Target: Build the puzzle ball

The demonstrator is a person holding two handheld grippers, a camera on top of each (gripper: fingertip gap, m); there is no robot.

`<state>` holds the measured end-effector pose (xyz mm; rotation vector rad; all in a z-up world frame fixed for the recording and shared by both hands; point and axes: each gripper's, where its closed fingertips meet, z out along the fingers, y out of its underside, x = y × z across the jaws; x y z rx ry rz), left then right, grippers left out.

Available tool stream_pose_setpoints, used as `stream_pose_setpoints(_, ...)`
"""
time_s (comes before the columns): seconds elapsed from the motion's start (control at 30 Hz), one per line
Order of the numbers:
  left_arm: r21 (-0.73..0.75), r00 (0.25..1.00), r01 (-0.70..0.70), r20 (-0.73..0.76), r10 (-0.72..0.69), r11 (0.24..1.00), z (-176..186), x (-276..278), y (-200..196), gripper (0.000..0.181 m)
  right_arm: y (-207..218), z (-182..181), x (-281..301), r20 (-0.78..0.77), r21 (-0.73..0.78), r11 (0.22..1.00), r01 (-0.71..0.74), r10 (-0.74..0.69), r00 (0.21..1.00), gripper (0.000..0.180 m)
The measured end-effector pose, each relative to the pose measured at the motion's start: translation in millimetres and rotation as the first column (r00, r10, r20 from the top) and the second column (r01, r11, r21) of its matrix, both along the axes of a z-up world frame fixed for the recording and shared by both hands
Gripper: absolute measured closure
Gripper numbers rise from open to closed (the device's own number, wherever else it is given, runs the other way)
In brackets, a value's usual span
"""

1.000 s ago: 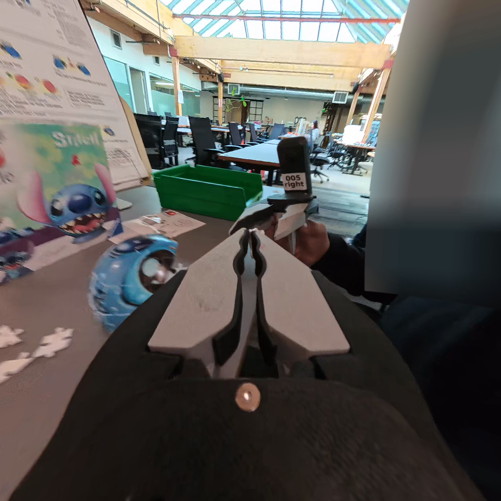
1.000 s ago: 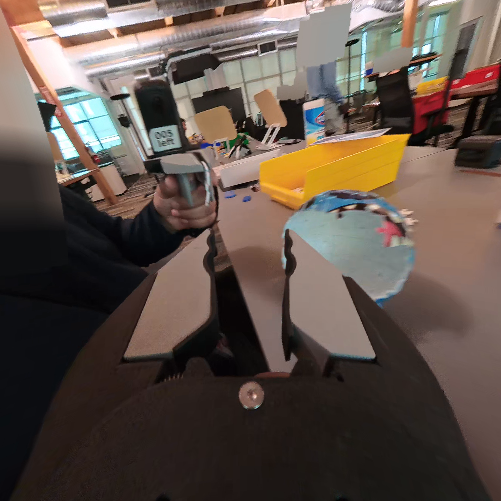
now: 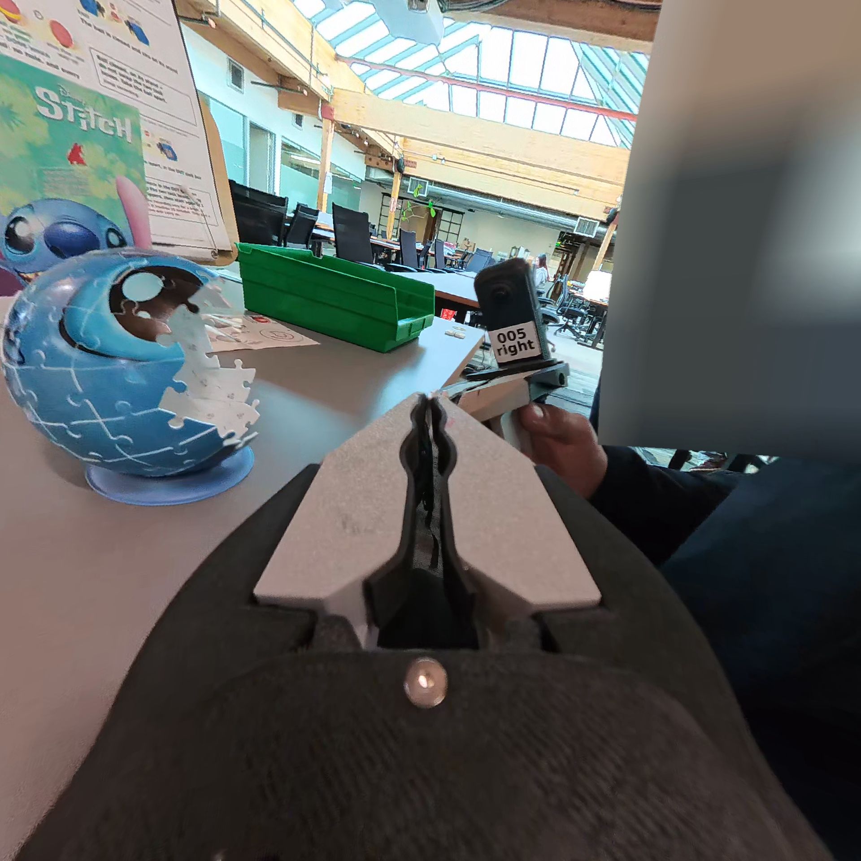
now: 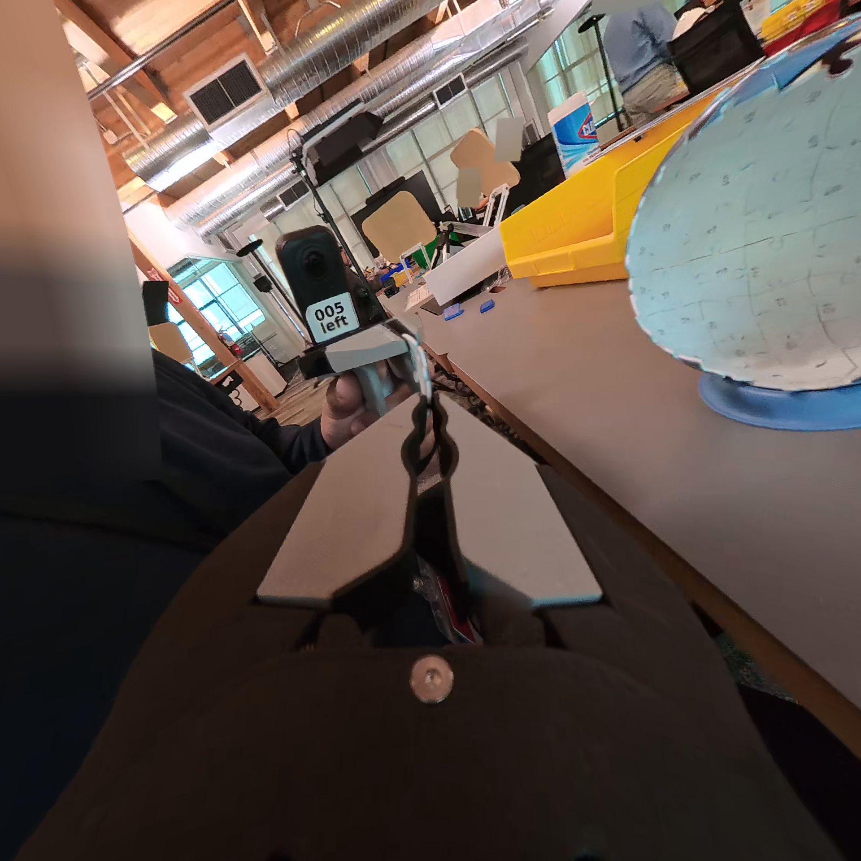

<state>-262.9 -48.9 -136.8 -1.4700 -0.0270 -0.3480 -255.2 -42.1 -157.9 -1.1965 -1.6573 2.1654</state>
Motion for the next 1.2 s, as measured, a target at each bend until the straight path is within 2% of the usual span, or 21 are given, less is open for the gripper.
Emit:
stream_pose_setpoints(0.3, -0.058, 0.998, 0.004, -0.055, -0.007, 0.998, -9, 13, 8, 0.181, 13, -1, 13, -0.007, 0.025, 0.997, 0.077, -0.077, 0.997, 0.18)
stream_pose_setpoints(0.6, -0.158, 0.997, 0.056, 0.059, -0.047, 0.986, -30, -3, 24, 0.181, 31, -13, -2, 0.043, 0.073, 0.99, 0.122, -0.125, 0.991, 0.18)
stream_pose_setpoints(1.2, -0.234, 0.985, 0.11, 0.159, -0.073, 0.966, -52, -24, 30, 0.176, 46, -17, -31, 0.094, -0.07, 0.988, 0.136, -0.13, 0.987, 0.18)
